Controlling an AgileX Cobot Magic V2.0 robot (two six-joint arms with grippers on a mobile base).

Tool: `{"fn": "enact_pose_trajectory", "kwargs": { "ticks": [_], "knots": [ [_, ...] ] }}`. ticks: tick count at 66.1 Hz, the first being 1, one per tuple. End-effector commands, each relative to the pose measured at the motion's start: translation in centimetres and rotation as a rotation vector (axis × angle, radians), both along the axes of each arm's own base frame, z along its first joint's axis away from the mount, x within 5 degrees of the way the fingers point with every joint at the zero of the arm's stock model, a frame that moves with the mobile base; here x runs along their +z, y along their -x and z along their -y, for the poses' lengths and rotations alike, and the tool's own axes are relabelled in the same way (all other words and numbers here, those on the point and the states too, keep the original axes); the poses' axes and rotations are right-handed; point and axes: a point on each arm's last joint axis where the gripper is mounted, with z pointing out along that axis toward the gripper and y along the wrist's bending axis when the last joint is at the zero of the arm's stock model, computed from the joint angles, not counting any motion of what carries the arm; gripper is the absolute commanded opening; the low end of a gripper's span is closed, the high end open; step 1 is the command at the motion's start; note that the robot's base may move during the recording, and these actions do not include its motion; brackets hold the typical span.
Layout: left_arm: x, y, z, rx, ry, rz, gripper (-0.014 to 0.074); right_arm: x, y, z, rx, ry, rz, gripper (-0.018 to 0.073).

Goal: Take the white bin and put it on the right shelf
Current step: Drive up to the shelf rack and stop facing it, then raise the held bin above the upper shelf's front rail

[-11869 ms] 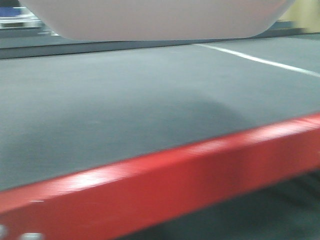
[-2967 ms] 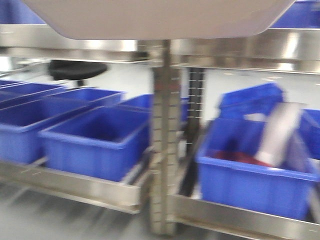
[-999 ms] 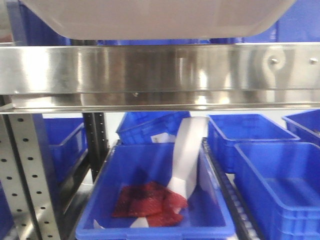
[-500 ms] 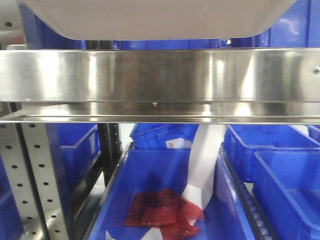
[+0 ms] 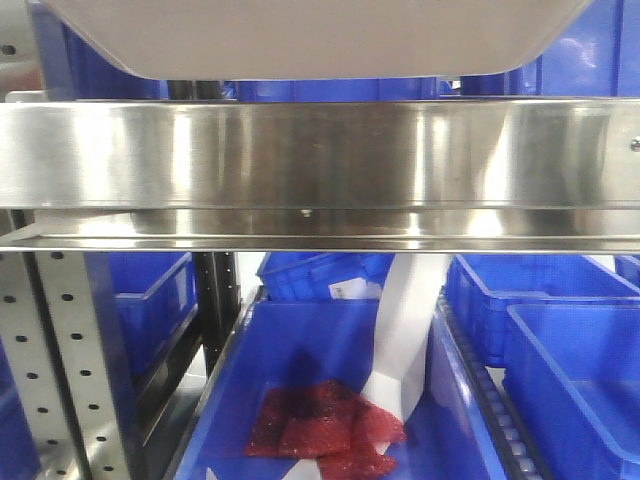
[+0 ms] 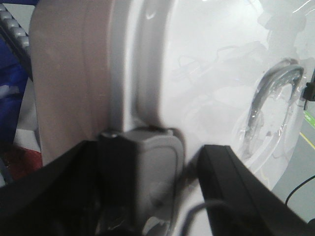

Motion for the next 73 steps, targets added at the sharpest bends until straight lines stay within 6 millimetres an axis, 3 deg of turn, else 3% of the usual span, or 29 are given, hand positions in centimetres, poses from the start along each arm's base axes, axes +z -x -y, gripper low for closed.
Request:
{"fn": "enact_pose_trajectory", "kwargs": {
  "ticks": [1,73],
  "knots": [
    [2.92,2.01,1.41,-0.152,0.208,0.031,0.0262,2.58,2.45,-1.78,0.221,-0.170,0.034,0.0449],
    [3.02,2.02,1.43,-0.154,0.220,0.032,0.0262,2.58,2.45,-1.78,0.221,-0.170,0.034,0.0449]
  ]
}}
